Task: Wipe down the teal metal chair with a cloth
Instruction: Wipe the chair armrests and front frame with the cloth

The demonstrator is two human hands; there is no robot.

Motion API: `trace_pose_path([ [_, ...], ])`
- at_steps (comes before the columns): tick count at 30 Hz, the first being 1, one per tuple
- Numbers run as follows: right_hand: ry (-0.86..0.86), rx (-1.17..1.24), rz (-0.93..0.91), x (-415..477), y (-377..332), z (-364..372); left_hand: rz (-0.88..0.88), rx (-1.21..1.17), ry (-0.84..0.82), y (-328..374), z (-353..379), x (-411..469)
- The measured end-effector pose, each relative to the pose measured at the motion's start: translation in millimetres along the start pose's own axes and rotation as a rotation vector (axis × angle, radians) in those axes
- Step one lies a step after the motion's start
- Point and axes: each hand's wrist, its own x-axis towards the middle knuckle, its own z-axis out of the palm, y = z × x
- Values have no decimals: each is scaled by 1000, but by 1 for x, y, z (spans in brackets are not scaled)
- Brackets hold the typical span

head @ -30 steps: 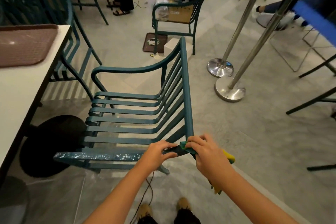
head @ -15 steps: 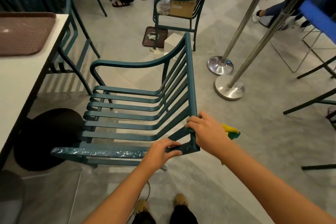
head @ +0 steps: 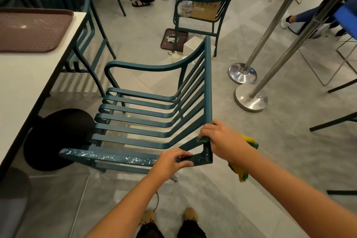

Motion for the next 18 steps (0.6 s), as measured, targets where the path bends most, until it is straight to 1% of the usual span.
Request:
trace_pose_path([
  [2,25,18,39,14,10,-12,0,-10,5,-1,0,-1],
  [3,41,-12,39,22,15,-18,-5,-18,11,-2,1,-2],
  [8,-7,-115,72,50,28,-31,-38,-41,7,-1,2,-4],
  [13,-54,-249,-25,45,12,-19,-34,-42,34,1,4,-6],
  [18,-77,-269,-36,27,-6,-4,-65,-14,17,3,4,-5],
])
